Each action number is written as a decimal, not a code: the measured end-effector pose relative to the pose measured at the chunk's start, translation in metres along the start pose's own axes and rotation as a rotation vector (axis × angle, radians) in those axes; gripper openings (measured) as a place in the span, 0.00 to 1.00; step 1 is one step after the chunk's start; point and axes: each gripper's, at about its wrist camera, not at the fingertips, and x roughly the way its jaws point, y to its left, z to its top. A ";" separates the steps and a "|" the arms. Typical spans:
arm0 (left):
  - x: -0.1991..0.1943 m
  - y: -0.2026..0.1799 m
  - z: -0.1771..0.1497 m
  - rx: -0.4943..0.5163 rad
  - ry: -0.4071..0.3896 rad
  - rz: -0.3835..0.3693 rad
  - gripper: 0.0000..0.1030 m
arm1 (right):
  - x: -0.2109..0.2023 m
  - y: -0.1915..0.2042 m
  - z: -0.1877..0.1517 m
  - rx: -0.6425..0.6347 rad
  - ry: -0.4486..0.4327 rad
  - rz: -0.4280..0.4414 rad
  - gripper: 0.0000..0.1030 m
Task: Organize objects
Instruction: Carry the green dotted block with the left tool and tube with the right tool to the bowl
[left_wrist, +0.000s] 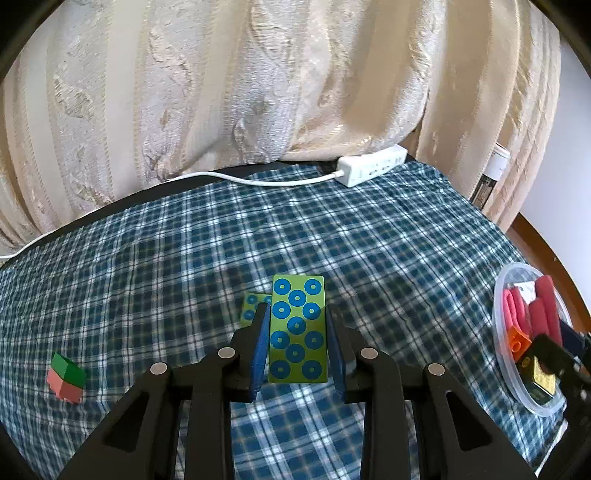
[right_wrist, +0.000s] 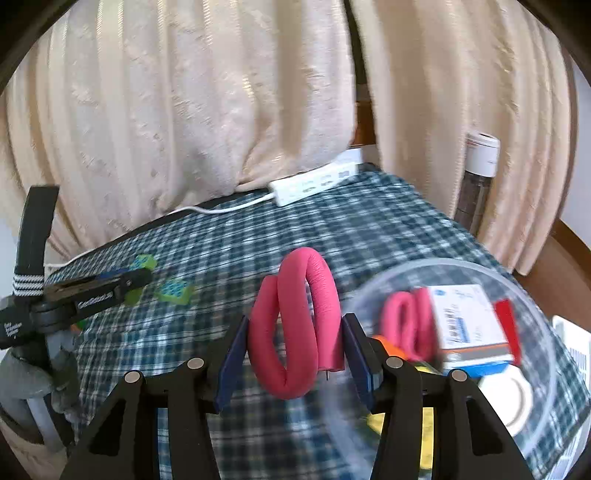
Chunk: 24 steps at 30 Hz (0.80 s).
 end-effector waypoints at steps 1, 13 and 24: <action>0.000 -0.002 0.000 0.003 0.002 -0.003 0.29 | -0.002 -0.006 0.000 0.008 -0.004 -0.010 0.53; -0.004 -0.049 -0.006 0.077 0.012 -0.047 0.29 | -0.031 -0.076 -0.011 0.126 -0.052 -0.111 0.53; -0.002 -0.108 -0.010 0.164 0.031 -0.111 0.29 | -0.043 -0.124 -0.030 0.203 -0.054 -0.152 0.53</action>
